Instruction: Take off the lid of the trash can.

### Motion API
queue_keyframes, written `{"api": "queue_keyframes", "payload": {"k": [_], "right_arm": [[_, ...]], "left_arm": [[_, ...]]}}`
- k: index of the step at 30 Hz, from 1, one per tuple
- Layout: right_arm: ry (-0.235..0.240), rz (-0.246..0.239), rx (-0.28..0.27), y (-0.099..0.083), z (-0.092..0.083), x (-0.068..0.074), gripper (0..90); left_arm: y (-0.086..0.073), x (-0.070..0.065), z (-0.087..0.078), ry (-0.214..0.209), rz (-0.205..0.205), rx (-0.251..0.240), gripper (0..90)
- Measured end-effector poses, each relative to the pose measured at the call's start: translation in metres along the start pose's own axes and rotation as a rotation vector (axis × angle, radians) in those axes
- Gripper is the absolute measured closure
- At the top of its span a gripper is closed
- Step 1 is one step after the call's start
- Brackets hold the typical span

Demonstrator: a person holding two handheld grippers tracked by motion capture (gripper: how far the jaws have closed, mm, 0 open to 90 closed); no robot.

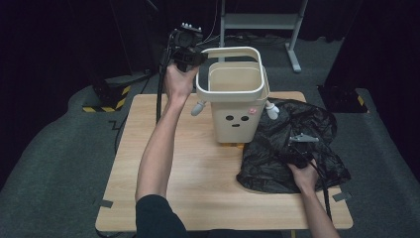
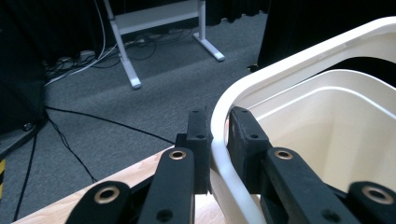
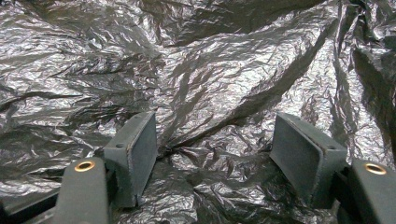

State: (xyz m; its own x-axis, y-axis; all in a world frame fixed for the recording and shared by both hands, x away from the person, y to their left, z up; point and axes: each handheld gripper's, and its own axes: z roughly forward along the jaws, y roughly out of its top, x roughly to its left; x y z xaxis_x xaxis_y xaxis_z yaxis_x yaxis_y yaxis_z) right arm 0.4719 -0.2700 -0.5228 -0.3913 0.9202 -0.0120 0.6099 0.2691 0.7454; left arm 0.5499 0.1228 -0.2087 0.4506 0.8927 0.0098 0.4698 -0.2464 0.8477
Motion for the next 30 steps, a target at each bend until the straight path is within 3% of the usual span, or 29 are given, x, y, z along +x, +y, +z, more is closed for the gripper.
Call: {"api": "queue_keyframes", "payload": {"k": [5, 16, 22, 30], "right_arm": [[0.0, -0.005, 0.0, 0.0, 0.0, 0.0, 30.9], [0.0, -0.006, 0.0, 0.0, 0.0, 0.0, 30.9], [0.0, -0.003, 0.001, 0.0, 0.0, 0.0, 30.8], [0.0, -0.003, 0.0, 0.0, 0.0, 0.0, 30.8]], "left_arm": [[-0.002, 0.0, -0.001, 0.02, 0.015, 0.016, 78.6], [-0.011, 0.01, -0.008, 0.022, -0.008, 0.007, 78.6], [-0.012, 0.015, -0.011, 0.047, 0.008, 0.021, 78.5], [-0.018, 0.022, -0.019, 0.048, -0.004, 0.011, 78.6]]}}
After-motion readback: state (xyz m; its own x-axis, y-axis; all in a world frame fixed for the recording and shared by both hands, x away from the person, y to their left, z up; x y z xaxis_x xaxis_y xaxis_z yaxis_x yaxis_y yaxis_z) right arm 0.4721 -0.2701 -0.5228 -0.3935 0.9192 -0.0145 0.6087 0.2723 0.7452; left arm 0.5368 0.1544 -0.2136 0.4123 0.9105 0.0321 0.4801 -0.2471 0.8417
